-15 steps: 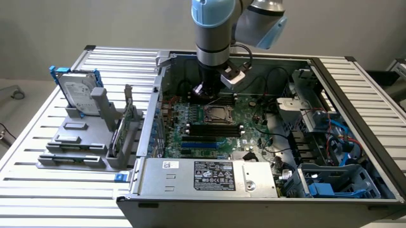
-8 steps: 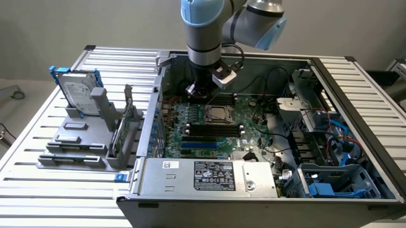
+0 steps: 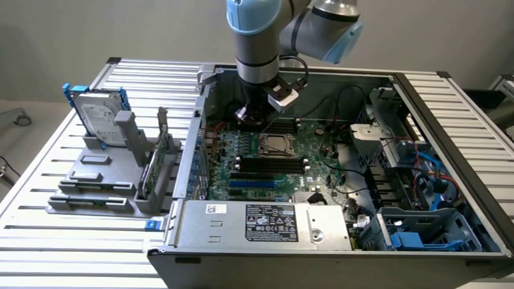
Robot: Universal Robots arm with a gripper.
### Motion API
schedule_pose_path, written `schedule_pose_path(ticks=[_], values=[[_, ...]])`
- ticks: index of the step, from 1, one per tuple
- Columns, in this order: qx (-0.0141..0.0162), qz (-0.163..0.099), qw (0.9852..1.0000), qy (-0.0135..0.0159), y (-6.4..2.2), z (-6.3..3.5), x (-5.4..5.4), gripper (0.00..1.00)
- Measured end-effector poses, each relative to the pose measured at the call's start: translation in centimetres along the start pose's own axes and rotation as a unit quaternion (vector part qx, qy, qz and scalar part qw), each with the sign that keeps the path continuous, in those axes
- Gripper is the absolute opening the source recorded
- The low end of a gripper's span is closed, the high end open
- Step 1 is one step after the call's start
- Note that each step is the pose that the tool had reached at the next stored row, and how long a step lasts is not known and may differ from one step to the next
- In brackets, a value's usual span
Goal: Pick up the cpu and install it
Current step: 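Install the first cpu locking lever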
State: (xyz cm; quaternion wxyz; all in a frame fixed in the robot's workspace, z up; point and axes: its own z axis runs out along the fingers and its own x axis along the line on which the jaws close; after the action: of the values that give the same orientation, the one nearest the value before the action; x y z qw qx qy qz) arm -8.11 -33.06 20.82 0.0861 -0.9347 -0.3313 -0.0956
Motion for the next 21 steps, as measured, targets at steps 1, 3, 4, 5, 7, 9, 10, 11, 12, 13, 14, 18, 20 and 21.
schedule_pose_path(ticks=[1, 3, 4, 5, 7, 9, 10, 11, 12, 13, 14, 18, 20, 21], values=[[-0.0017, -0.001, 1.0000, 0.0015, 0.00, 0.03, -0.01, 0.11], [-0.0058, -0.002, 1.0000, 0.0036, 0.01, 0.08, -0.02, 0.11], [-0.0070, -0.002, 1.0000, 0.0037, 0.00, 0.09, -0.04, 0.11], [-0.0079, -0.002, 1.0000, 0.0035, -0.01, 0.11, -0.06, 0.11], [-0.0104, -0.003, 0.9999, 0.0027, -0.03, 0.16, -0.10, 0.11], [-0.0134, -0.004, 0.9999, 0.0022, -0.03, 0.23, -0.12, 0.11], [-0.0147, -0.004, 0.9999, 0.0021, -0.03, 0.25, -0.13, 0.11], [-0.0162, -0.004, 0.9999, 0.0023, -0.03, 0.29, -0.14, 0.11], [-0.0173, -0.005, 0.9998, 0.0026, -0.02, 0.32, -0.15, 0.11], [-0.0182, -0.005, 0.9998, 0.0031, -0.02, 0.34, -0.16, 0.11], [-0.0189, -0.005, 0.9998, 0.0036, -0.02, 0.37, -0.17, 0.11], [-0.0209, -0.006, 0.9998, 0.0054, -0.04, 0.51, -0.17, 0.11], [-0.0215, -0.006, 0.9997, 0.0061, -0.06, 0.59, -0.16, 0.11], [-0.0218, -0.006, 0.9997, 0.0063, -0.08, 0.63, -0.16, 0.11]])
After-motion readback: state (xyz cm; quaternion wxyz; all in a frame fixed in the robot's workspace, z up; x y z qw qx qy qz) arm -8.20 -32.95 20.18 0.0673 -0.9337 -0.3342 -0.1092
